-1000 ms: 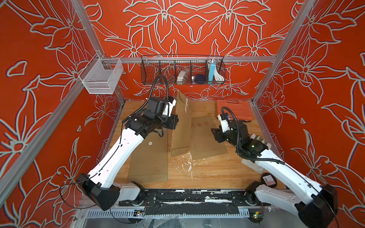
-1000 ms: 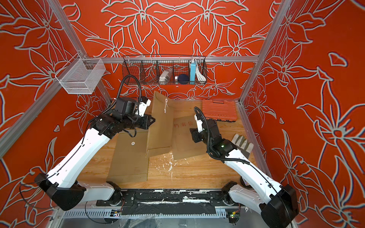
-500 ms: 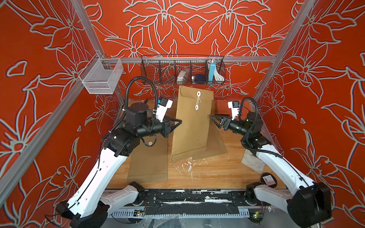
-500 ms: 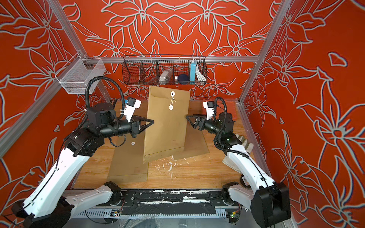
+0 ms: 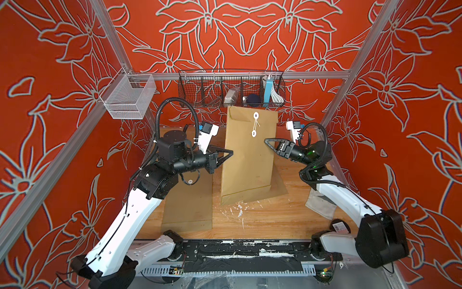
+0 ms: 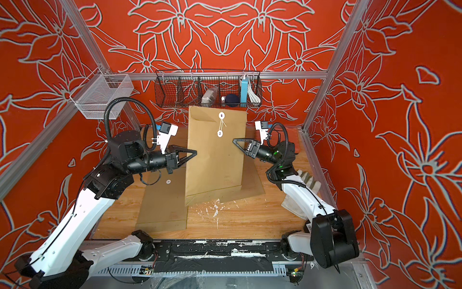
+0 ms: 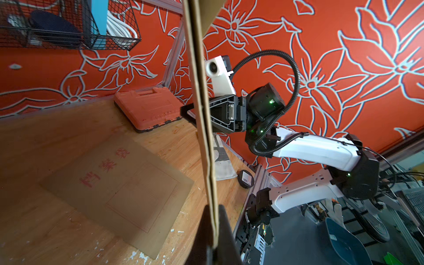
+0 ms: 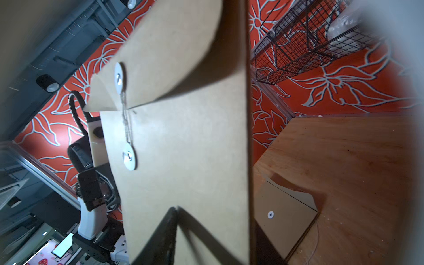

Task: Open the file bag
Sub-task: Pick up the file bag from the center of the board.

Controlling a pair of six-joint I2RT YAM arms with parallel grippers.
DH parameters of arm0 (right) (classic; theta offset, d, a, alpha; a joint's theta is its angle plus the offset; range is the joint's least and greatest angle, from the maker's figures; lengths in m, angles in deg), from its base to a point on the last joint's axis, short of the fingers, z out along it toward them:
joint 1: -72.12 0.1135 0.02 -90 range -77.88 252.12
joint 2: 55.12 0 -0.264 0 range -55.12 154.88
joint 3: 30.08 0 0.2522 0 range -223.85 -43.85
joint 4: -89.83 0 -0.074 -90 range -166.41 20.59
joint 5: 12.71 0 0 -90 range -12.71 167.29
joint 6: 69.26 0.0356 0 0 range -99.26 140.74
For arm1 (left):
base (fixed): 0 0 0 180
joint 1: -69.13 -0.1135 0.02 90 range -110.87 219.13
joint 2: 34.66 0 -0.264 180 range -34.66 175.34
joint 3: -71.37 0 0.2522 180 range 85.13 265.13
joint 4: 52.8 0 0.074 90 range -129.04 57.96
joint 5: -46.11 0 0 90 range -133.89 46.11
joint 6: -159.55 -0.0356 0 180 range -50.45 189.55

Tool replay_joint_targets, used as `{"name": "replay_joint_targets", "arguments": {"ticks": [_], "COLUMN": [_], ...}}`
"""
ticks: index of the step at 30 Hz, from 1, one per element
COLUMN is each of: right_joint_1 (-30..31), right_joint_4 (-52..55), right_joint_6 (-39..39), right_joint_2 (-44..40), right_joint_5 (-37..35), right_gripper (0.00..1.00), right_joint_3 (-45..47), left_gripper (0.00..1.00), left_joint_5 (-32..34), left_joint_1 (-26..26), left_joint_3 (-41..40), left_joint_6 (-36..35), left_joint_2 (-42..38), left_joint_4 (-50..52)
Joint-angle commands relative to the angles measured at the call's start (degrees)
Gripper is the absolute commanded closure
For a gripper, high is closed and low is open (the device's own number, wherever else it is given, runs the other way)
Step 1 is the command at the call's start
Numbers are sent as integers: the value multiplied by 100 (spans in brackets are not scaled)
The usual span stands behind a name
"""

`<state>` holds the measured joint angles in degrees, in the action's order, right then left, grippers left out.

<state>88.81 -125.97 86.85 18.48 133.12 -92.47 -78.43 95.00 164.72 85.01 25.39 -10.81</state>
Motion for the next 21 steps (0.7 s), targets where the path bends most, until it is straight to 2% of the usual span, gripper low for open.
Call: {"name": "replay_joint_targets", "arguments": {"ticks": [1, 5, 9, 10, 12, 14, 16, 19, 21], "right_joint_1": [-56, -161, -218, -225, -244, -252, -248, -239, -231], "right_joint_4": [-573, -400, -18, 7, 118, 354, 569, 587, 611], "right_joint_6": [324, 167, -128, -156, -214, -326, -400, -243, -151], "right_joint_2": [-55, -115, -206, -243, -346, -518, -700, -1018, -1260], "right_joint_5": [217, 220, 311, 338, 350, 325, 279, 132, 1], "right_gripper": [65, 76, 98, 100, 100, 100, 100, 100, 100], "right_joint_3": [-227, -214, -269, -282, -308, -382, -443, -429, -389], "left_gripper": [100, 100, 100, 100, 85, 62, 48, 34, 28], "left_joint_5": [415, 766, 835, 825, 756, 561, 280, -67, -139], "left_joint_1": [-29, -105, -182, -208, -283, -391, -521, -740, -884], "left_joint_3": [172, 354, 508, 552, 597, 570, 477, 311, 247], "left_joint_6": [-24, -73, -80, -80, -41, 50, 204, 425, 500], "left_joint_2": [27, 167, 285, 318, 356, 359, 325, 234, 188], "left_joint_4": [-20, 269, 384, 402, 384, 246, -15, -435, -569]}}
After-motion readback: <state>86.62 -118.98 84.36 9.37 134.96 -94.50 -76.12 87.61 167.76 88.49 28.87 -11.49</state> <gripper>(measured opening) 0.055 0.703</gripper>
